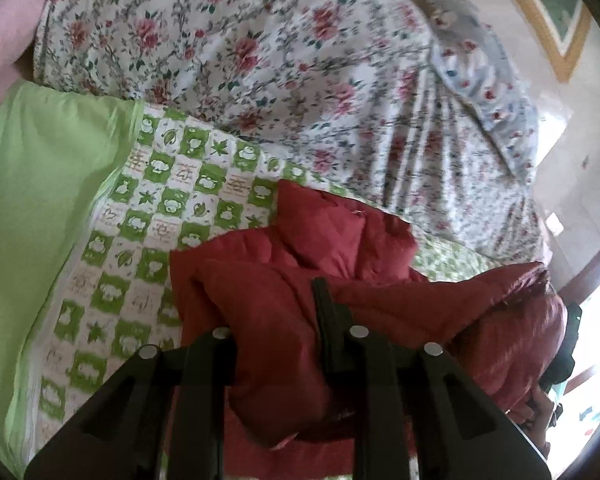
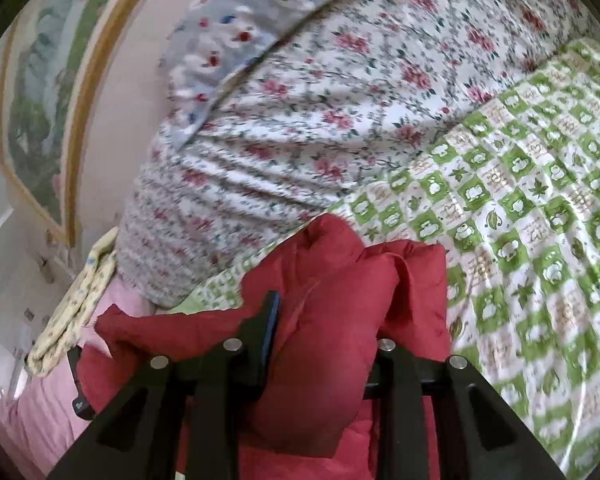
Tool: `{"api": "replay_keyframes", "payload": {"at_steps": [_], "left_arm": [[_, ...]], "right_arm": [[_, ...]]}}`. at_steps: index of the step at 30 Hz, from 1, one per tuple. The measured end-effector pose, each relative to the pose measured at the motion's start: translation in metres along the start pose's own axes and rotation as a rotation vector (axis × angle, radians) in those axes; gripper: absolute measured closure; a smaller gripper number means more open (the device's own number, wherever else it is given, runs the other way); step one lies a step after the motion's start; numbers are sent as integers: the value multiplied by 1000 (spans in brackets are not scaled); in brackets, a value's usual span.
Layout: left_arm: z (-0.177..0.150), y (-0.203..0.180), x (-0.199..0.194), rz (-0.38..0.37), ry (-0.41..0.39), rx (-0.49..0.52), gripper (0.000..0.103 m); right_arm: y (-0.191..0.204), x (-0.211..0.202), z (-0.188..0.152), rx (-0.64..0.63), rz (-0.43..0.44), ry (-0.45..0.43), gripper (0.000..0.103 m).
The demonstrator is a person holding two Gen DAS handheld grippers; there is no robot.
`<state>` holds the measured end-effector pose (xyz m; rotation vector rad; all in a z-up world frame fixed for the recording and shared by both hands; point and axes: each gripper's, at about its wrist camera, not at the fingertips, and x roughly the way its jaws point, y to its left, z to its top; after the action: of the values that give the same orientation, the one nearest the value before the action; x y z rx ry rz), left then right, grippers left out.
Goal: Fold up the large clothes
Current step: 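Lift the hem with both tools and fold it toward the collar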
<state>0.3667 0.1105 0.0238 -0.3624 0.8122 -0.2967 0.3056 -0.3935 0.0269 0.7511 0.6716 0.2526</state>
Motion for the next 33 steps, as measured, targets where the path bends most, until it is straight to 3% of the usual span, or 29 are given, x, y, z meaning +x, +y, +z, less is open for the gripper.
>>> {"api": "replay_keyframes", "payload": {"at_steps": [8,17,22,26,29,33], "left_arm": [[23,23,66,18,67,-48,81],[46,47,111,-22,119,-158,79],[52,49,101,-69,117,-147,75],[56,51,84,-78,100,-114,72],[55,53,60,-25,49,-94,58],[47,50,14,-29,-34,-70,57]], "right_arm": [[-28,54,18,78,-65,-3,71],[-46,105,29,100,-143,-25,71],[-71,121,31,180,-144,-16,71],[-70,128,31,145,-176,-18,71],[-67,131,32,127,-201,-18,71],[-69,136,32,130,-232,-24,71]]}}
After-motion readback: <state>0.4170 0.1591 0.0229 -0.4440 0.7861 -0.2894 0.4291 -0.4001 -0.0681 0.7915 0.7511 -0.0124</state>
